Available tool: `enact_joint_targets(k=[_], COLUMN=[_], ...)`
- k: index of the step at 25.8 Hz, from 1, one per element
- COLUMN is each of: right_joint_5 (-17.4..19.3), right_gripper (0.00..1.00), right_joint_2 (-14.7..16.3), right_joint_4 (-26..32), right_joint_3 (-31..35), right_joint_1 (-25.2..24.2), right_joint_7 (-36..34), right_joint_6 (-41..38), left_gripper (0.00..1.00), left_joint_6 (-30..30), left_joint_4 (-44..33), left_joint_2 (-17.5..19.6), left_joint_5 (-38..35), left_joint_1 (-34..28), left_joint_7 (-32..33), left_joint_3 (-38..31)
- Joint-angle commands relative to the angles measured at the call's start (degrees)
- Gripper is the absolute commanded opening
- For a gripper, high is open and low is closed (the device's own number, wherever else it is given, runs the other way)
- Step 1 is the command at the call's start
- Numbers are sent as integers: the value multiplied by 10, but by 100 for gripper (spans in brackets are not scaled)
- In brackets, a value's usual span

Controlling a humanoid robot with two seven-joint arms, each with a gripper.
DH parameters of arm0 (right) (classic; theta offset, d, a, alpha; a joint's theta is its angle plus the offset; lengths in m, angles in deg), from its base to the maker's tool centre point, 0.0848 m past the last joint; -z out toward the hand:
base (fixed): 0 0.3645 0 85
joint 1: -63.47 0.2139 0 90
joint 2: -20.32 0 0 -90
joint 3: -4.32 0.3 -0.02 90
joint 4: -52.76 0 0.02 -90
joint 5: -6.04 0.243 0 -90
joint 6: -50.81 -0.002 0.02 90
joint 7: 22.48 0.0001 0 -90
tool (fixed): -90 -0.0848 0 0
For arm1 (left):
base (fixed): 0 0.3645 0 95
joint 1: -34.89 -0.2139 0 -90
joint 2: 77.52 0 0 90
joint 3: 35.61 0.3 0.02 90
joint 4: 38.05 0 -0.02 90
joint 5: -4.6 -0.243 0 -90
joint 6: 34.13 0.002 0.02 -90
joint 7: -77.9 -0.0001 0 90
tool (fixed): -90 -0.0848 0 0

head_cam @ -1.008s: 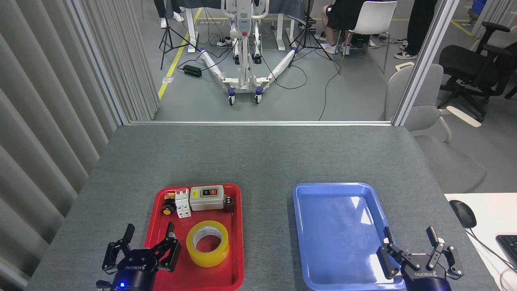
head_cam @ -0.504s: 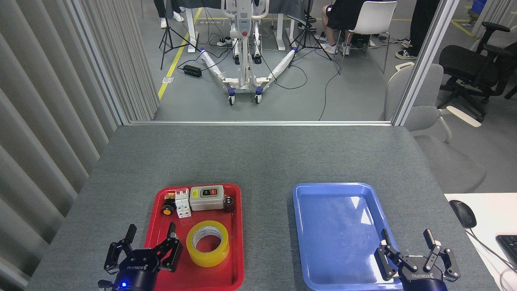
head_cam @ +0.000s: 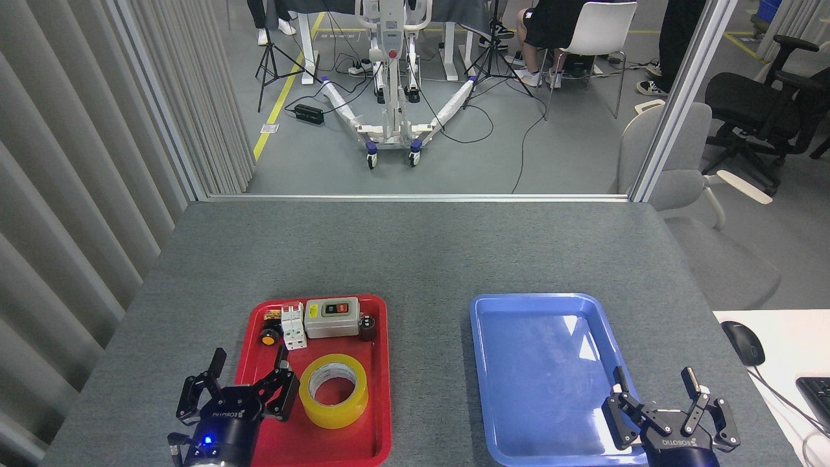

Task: Place and move tape with both arms
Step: 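Lower the left gripper onto the tape roll's rim and close it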

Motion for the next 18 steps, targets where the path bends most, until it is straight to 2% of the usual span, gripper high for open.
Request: enact_joint_targets(k=[1,4,9,11,13,18], right_joint_5=[0,0,-1,0,-1,-1], right_gripper=[100,100,100,100,100,100], right_joint_2=[1,-1,-1,0,1,4], right_joint_4=[-4,-7,-7,-7,-7,-7], right_joint_3=[0,1,1,1,1,0], right_joint_1=[0,0,2,3,6,6], right_joint_7=[-2,-2,-2,-2,-2,-2], right_joint_6=[0,0,4,4,4,3], left_gripper=[100,100,100,100,100,100], left_joint_6=[6,25,32,31,31,36], left_joint_4=[72,115,117,111,97,73], left_joint_2=[1,4,-4,-3,-4,-20], left_joint_5=[-3,-3,-7,-8,-8,-1], left_joint_1=[67,103,106,106,111,144], left_joint_7=[-18,-34,-25,-2,71,330], left_joint_3=[0,0,2,2,2,3])
